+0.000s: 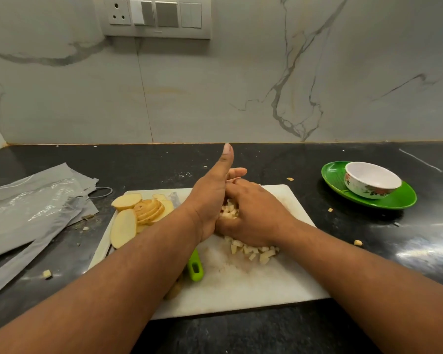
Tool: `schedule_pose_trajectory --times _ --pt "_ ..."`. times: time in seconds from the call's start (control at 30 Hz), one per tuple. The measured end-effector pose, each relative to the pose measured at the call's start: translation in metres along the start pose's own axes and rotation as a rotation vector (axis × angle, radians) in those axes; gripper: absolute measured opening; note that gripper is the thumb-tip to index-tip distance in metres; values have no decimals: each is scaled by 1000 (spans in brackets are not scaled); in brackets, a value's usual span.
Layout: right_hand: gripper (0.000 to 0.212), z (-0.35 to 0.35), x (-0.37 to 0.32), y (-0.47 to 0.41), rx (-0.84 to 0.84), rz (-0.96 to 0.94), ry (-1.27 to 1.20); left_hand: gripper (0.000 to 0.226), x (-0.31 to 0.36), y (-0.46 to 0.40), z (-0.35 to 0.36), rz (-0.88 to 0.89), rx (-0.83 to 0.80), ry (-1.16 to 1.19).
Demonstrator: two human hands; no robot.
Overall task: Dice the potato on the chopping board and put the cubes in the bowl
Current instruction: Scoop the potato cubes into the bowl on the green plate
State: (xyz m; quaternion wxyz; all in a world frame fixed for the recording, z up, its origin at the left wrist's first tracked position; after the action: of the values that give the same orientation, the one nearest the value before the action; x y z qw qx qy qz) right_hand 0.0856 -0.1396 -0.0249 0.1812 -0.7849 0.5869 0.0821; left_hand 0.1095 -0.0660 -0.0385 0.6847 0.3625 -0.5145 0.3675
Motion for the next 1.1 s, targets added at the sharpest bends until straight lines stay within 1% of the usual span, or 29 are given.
schedule_pose_trajectory --times 0.07,0.2,0.33,0.4,0.5,0.57,0.63,0.7,0.77,0.83,0.93,1.03,1.1 --pt "49 -1 -5 -1 12 -15 13 85 -2 0 -3 -5 35 -68" --pt "35 -8 -14 0 26 -15 92 58 3 3 -2 12 72 -195" --pt "41 -9 -18 -1 46 -7 225 40 5 6 6 25 44 -239" --pt "46 -10 -17 -4 50 0 243 37 5 7 7 20 36 -238" --pt "47 -11 -15 -6 73 0 226 39 6 6 8 30 28 -232" --pt "45 -14 -14 -6 102 5 197 44 8 8 10 42 6 -229" --pt "41 -17 -13 -5 126 2 168 53 10 10 11 51 -19 -230" --pt "42 -22 -10 -4 115 16 105 55 13 12 10 76 0 -237" --pt "40 -26 -3 -3 95 54 -60 49 18 14 7 111 51 -245" --pt "30 -28 3 -2 92 60 -227 49 20 15 6 121 87 -247" --pt "19 -28 14 -2 81 109 -415 52 25 19 6 151 133 -267" --pt "12 -30 19 0 55 170 -545 39 32 20 10 222 148 -279" --pt "2 -32 21 2 40 201 -650 30 34 17 19 227 145 -277"
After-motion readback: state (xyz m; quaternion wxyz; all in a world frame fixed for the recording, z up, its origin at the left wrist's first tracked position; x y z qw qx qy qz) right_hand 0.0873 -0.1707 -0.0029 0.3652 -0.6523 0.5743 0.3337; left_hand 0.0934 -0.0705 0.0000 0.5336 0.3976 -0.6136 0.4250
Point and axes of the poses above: each hand's wrist, its own y-axis away from the middle knuckle, its own z-axis out of the palm, x = y × z, the point moved 8 cm from there along -y, towards the middle knuckle, and after that the axes turned 6 degrees about -x, right-handed, at the moved point
